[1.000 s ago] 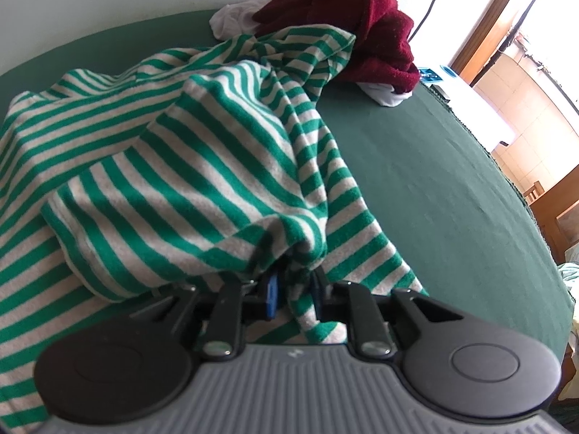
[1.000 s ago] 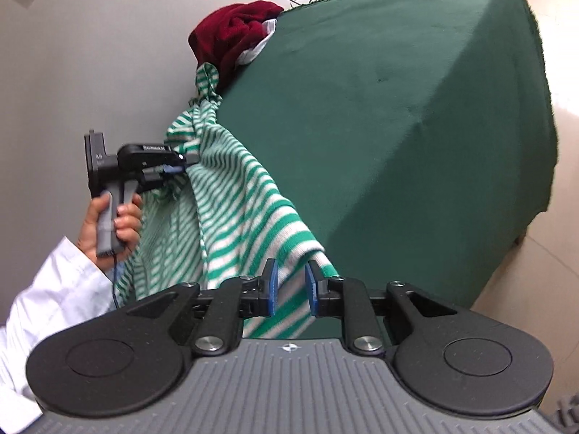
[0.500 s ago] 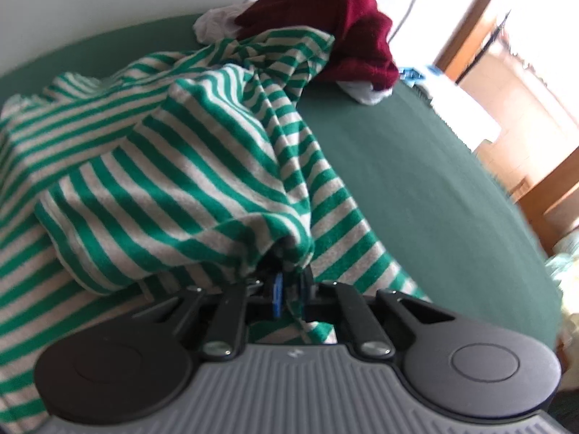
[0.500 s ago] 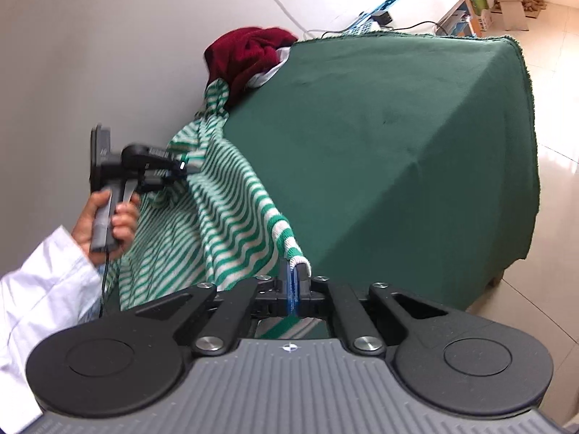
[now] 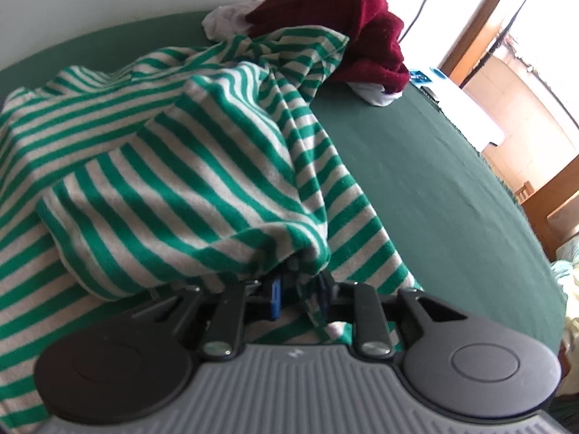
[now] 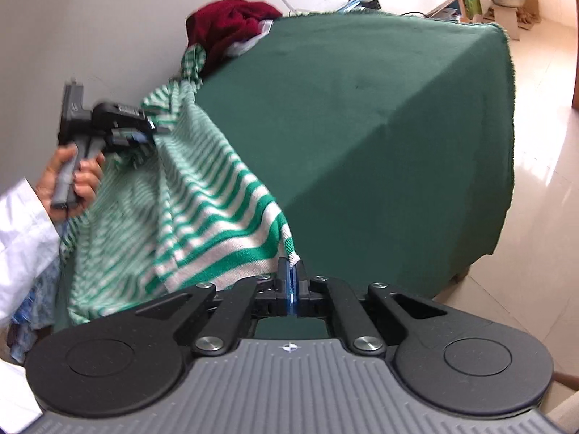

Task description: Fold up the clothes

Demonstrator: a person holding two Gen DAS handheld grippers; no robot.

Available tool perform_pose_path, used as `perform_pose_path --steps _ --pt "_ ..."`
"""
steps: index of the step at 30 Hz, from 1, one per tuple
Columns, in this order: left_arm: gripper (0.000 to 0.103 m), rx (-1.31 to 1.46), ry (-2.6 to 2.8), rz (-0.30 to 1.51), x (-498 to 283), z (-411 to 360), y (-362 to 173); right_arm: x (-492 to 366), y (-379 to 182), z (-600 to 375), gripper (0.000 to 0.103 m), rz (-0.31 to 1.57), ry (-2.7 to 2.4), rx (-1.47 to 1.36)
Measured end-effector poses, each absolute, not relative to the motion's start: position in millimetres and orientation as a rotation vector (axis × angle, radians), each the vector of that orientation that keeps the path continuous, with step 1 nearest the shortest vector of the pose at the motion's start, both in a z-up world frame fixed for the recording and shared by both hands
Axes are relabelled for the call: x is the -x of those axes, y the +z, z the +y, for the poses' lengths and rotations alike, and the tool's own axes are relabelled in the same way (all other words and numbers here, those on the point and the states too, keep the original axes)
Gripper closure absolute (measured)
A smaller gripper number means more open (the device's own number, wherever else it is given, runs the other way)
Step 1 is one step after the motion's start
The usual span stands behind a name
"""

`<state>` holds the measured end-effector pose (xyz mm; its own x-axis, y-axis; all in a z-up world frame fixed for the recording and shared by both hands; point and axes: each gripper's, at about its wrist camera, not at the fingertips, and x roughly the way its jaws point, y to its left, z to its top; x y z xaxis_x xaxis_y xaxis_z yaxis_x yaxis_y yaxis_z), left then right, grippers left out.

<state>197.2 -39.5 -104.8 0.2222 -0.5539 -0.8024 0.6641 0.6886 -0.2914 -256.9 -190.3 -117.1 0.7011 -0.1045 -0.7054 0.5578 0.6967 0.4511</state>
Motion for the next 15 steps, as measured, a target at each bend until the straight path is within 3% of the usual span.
perform_pose_path --steps 11,15 --pt "0.077 -0.090 -0.847 1.078 -205 -35 -105 265 -112 -187 0.103 0.744 -0.332 -0.723" --pt "0.076 -0.098 -0.849 1.085 -205 -36 -105 273 -98 -184 0.095 0.731 -0.358 -0.677"
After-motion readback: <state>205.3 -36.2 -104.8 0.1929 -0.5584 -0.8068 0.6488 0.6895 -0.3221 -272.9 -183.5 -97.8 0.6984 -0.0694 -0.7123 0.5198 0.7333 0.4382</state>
